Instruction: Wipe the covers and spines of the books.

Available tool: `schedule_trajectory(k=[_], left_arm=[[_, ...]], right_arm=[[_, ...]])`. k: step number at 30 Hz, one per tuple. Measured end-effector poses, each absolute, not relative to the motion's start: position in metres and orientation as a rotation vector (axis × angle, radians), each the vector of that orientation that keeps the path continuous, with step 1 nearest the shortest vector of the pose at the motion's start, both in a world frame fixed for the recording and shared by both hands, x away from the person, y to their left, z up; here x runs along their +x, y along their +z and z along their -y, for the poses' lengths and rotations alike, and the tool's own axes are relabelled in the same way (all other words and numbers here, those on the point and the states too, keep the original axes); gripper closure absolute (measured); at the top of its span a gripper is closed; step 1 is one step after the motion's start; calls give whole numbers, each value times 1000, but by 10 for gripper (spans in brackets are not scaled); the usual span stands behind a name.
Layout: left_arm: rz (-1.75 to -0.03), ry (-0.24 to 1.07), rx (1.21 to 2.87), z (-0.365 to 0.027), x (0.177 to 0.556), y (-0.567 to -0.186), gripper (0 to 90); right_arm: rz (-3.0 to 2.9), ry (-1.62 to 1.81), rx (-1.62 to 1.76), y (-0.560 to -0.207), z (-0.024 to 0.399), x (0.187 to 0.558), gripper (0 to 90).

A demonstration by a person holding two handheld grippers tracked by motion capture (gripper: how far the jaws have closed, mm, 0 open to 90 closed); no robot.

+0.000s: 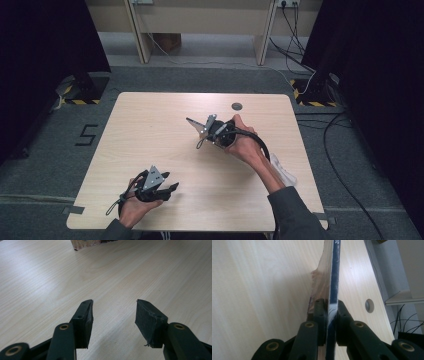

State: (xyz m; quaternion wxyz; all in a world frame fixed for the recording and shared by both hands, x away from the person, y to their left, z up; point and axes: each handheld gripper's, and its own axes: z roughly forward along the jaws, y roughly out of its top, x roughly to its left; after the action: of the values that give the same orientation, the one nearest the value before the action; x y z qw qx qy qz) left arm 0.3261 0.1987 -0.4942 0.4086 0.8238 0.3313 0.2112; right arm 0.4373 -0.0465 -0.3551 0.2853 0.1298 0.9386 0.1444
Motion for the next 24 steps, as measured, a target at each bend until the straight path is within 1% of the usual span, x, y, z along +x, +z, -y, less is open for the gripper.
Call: schedule_trajectory(k=[6,13,14,19,24], left_arm=[[-835,537,2080,-199,327,-494,475],[-860,543,2073,-203,329,-495,470],[-865,547,2069,-203,329,-494,469],[-878,557,2065,-206,330,-493,467],[-891,564,2064,-207,330,-494,465]], right_arm=[[-2533,402,295,-359,44,421,828],[-2575,431,219,-371,42,396,820],[-2577,431,210,-373,41,393,831],[-2628,430,145,-394,41,375,832],[-2653,455,138,-412,43,366,832]])
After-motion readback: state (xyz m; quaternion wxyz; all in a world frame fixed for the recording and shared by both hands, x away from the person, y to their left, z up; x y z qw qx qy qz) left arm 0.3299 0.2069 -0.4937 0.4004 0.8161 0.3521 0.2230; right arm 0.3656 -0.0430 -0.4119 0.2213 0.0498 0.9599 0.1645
